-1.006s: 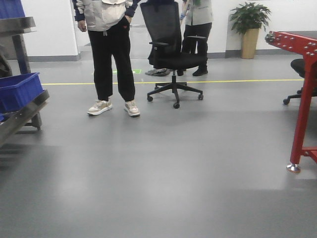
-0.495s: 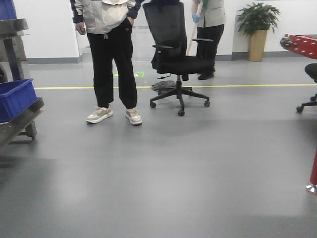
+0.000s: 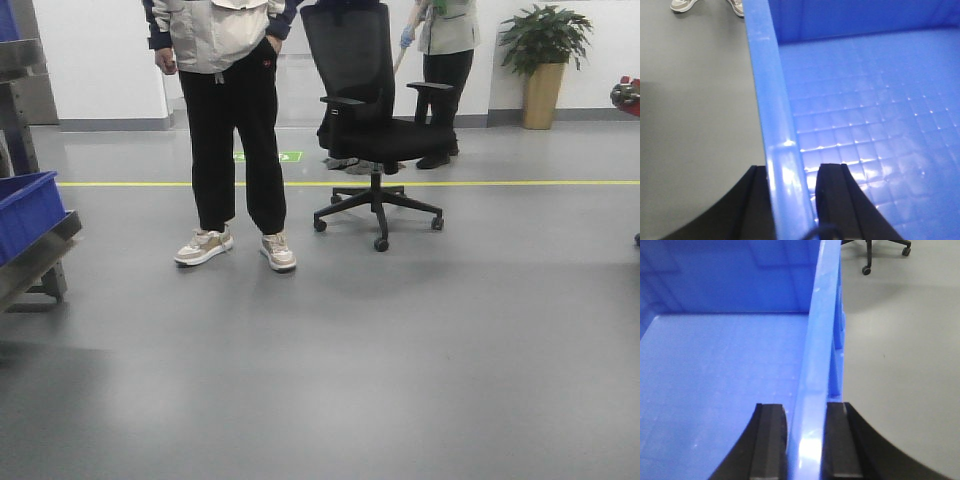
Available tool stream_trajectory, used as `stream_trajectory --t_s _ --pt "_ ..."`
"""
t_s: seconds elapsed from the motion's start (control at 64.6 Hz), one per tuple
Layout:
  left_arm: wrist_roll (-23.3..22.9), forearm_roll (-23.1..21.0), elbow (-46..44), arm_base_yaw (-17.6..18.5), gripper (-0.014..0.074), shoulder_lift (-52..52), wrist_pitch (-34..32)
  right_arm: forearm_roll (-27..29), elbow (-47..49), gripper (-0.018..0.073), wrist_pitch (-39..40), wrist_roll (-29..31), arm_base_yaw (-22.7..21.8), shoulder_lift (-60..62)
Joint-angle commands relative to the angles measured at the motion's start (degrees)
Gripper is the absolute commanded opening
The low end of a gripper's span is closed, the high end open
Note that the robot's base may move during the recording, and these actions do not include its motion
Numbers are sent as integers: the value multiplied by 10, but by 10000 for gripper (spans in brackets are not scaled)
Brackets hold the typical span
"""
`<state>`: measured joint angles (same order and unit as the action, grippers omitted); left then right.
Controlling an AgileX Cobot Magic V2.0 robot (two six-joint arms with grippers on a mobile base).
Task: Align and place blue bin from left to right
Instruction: 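Drive across the floor carrying the bin in both grippers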
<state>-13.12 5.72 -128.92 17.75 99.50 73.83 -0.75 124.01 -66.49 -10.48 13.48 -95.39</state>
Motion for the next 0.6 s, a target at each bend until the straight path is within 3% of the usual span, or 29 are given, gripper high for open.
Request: stream_trajectory --t_s 0.0,0.588 --pt "9 -1 -11 3 -110 -15 -39 -8 12 -152 55 15 -3 13" --pt "9 -1 -11 3 -110 -15 -39 -7 12 -152 57 15 -3 13"
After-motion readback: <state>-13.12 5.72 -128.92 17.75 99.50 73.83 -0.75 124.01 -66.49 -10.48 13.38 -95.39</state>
